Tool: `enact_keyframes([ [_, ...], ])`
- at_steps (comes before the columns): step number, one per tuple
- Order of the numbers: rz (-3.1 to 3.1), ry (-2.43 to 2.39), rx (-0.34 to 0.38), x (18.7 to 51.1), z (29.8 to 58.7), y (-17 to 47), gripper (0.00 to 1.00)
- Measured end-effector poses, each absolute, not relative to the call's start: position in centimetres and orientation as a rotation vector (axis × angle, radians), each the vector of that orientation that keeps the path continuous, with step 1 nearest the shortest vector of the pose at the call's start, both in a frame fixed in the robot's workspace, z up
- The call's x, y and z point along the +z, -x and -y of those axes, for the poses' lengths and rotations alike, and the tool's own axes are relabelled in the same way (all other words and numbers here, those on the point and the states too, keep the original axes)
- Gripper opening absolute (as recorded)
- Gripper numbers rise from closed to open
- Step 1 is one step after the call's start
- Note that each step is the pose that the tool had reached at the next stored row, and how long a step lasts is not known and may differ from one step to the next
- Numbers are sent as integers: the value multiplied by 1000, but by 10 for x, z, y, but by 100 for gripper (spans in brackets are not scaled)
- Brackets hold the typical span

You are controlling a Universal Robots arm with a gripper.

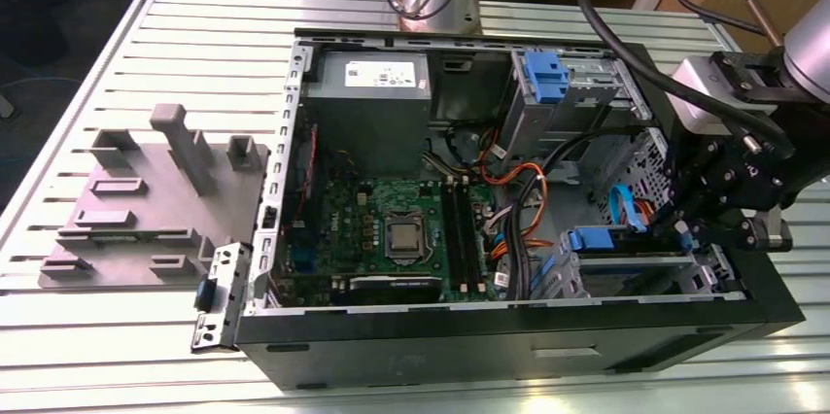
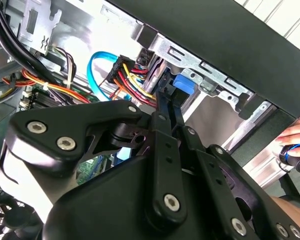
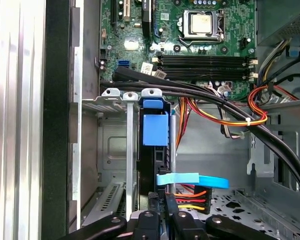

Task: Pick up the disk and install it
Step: 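Insert the second disk wire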

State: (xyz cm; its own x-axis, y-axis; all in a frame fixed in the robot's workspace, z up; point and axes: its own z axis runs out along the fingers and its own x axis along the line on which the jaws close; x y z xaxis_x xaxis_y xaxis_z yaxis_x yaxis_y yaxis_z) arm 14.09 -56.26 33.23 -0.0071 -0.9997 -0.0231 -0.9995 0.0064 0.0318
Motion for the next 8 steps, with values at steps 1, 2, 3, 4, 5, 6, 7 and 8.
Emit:
enact_keyframes([
  [1, 2224, -2209, -61, 332, 563, -141, 16],
  [2, 2224, -2209, -61, 331, 563, -141, 16],
  [3, 2225, -2210, -62, 330, 563, -141, 16],
  [4, 2225, -2210, -62, 330, 563, -141, 16],
  [5, 2225, -2210, -62, 330, 563, -141, 16],
  [6, 2225, -2210, -63, 331, 563, -141, 16],
  [7, 2225, -2210, -64, 331, 563, -141, 16],
  [8, 2226, -2211, -65, 332, 563, -141, 16],
])
